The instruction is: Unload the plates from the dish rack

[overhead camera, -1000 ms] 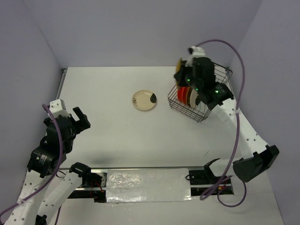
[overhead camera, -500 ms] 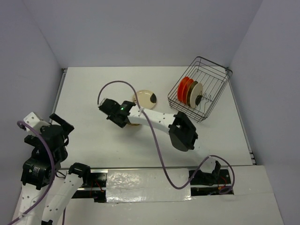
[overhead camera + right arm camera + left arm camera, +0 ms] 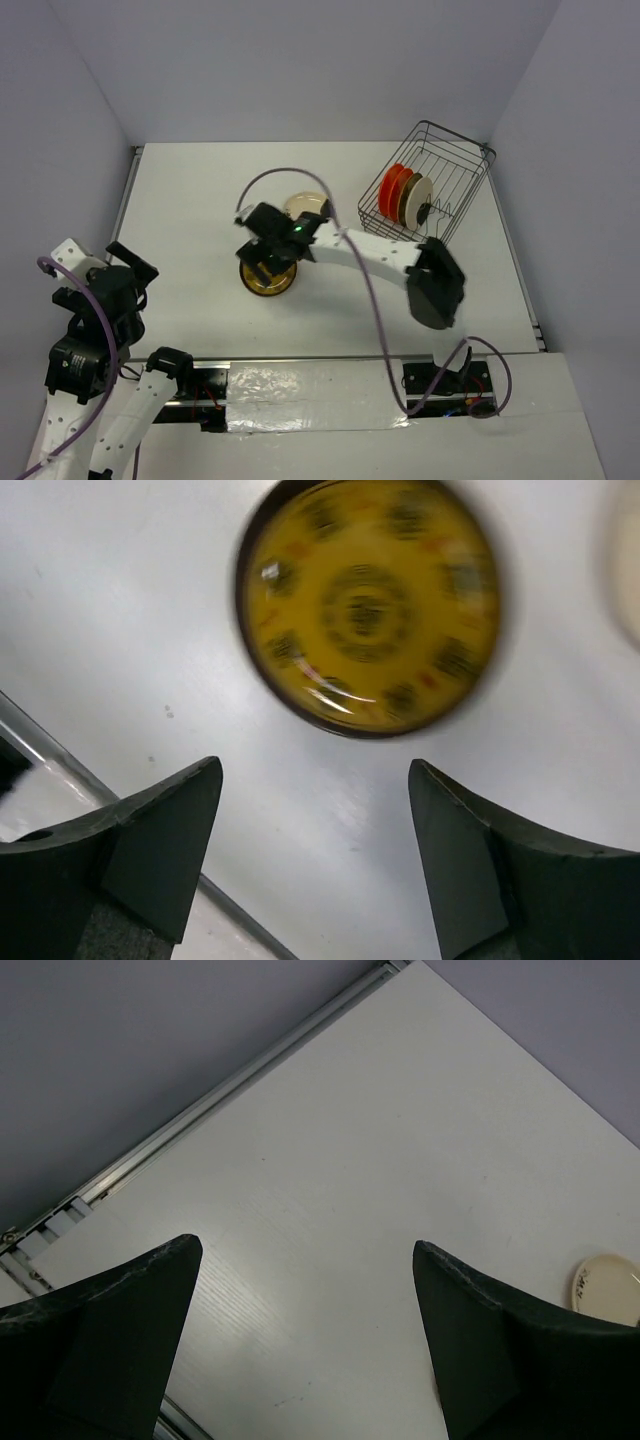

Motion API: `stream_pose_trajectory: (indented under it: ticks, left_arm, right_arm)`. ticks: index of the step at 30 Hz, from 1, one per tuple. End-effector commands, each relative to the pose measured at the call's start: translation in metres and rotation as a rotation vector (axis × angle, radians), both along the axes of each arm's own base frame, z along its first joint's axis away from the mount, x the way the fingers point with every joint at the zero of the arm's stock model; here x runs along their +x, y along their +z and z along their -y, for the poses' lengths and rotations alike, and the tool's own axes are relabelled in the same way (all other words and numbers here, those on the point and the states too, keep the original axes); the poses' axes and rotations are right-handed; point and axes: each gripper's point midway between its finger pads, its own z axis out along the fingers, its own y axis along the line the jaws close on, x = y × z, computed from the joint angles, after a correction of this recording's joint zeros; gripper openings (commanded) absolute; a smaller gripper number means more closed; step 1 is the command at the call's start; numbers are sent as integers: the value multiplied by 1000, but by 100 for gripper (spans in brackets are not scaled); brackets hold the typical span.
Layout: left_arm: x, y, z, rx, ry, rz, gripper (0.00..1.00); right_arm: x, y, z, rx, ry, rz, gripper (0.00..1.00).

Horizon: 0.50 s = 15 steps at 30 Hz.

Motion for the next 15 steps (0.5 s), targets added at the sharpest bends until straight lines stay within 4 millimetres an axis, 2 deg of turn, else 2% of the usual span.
stream_pose_trajectory:
  ticks: [1, 2, 3, 4, 5, 6, 7, 8, 11, 15]
  left_arm:
    - [19, 11, 18, -3, -123, 50, 100]
    - [28, 9, 28, 3, -181, 39, 100]
    - [36, 5, 35, 35, -243, 6, 99]
    - [50, -2, 43, 39, -276, -42, 99]
    - [57, -9, 49, 38, -310, -84, 100]
    - [61, -12, 51, 43, -317, -120, 100]
    - [69, -27, 52, 49, -312, -205, 99]
    - [73, -32, 54, 49, -316, -237, 100]
    - [84, -44, 58, 59, -339, -305, 100]
    - [94, -57, 69, 45, -408, -341, 100]
  right_arm:
    - [89, 131, 81, 363, -446, 206, 81]
    - [108, 136, 114, 408, -623, 211, 79]
    - [116, 114, 151, 372, -734, 210, 78]
    - [136, 129, 209, 408, -895, 276, 78]
    - [140, 130, 232, 433, -966, 292, 78]
    - [143, 116, 256, 432, -1021, 300, 77]
    - [144, 122, 277, 451, -1070, 322, 77]
    - [152, 124, 306, 453, -1132, 350, 77]
    - [161, 113, 344, 425, -1185, 344, 75]
    - [179, 105, 367, 381, -1210, 346, 70]
